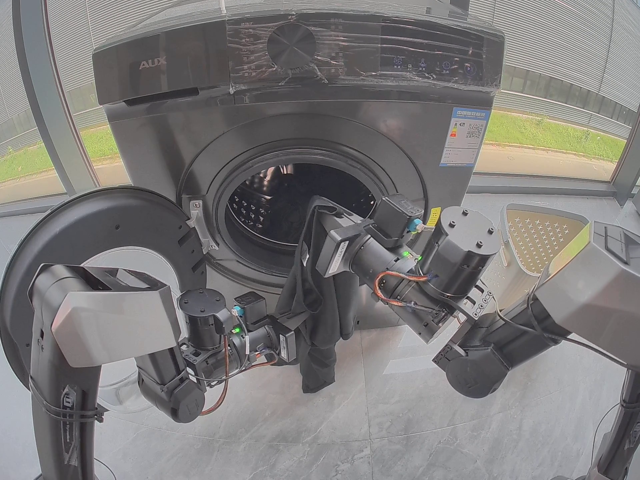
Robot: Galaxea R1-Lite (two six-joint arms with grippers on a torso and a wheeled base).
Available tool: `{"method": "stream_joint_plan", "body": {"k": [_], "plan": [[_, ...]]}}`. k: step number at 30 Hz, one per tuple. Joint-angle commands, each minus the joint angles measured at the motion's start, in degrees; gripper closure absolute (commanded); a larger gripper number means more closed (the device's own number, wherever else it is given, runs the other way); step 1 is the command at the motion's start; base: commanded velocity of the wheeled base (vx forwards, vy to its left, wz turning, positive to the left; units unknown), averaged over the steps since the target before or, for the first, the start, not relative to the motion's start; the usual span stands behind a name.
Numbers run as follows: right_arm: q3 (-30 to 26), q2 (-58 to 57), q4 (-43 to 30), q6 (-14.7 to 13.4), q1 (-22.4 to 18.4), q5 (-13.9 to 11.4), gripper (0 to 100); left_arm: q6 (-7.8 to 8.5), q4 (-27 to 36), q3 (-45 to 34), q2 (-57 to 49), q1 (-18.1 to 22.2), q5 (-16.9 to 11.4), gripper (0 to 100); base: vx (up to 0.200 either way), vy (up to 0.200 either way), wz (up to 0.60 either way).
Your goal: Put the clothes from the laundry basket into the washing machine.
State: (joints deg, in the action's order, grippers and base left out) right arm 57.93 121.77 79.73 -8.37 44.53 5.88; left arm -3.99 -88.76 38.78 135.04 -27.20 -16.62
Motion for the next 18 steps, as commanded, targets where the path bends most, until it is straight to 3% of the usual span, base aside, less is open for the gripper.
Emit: {"method": "stream_joint_plan", "body": {"k": [1, 6, 7, 11, 13, 16, 17, 18], "plan": [[-1.3, 0.0, 0.1, 0.0, -2.4, 0.0, 100, 0.12, 0.0, -4.3, -6.0, 0.0, -0.3, 100, 0.0, 0.0, 0.0], [-5.3, -0.7, 1.4, -0.5, -5.3, -0.4, 100, 0.03, 0.0, -12.2, -15.2, 0.4, -1.0, 100, 0.0, 0.0, 0.0], [-8.0, -1.4, 3.5, -0.5, -6.6, -1.0, 100, -0.06, 0.0, -17.6, -20.7, 1.4, -1.2, 100, 0.0, 0.0, 0.0], [-13.7, -2.4, 6.8, -0.5, -7.4, -2.6, 100, -0.41, 0.0, -22.3, -28.1, 2.5, -3.1, 100, 0.0, 0.0, 0.0], [-19.6, -3.2, 8.9, -0.6, -7.5, -4.9, 100, -0.94, 0.1, -25.5, -35.4, 3.7, -4.2, 100, 0.0, 0.0, 0.0], [-22.4, -4.7, 8.9, -0.8, -7.5, -5.2, 100, -1.81, 0.2, -26.1, -38.9, 3.7, -4.3, 100, 0.0, 0.0, 0.0], [-24.5, -6.0, 8.8, -0.9, -7.5, -5.1, 100, -3.22, 0.0, -25.3, -40.3, 3.8, -3.9, 100, 0.0, 0.0, 0.0], [-25.8, -6.6, 8.9, -0.9, -7.5, -5.1, 100, -3.57, 0.1, -24.6, -40.8, 4.0, -3.6, 100, 0.0, 0.0, 0.0]]}}
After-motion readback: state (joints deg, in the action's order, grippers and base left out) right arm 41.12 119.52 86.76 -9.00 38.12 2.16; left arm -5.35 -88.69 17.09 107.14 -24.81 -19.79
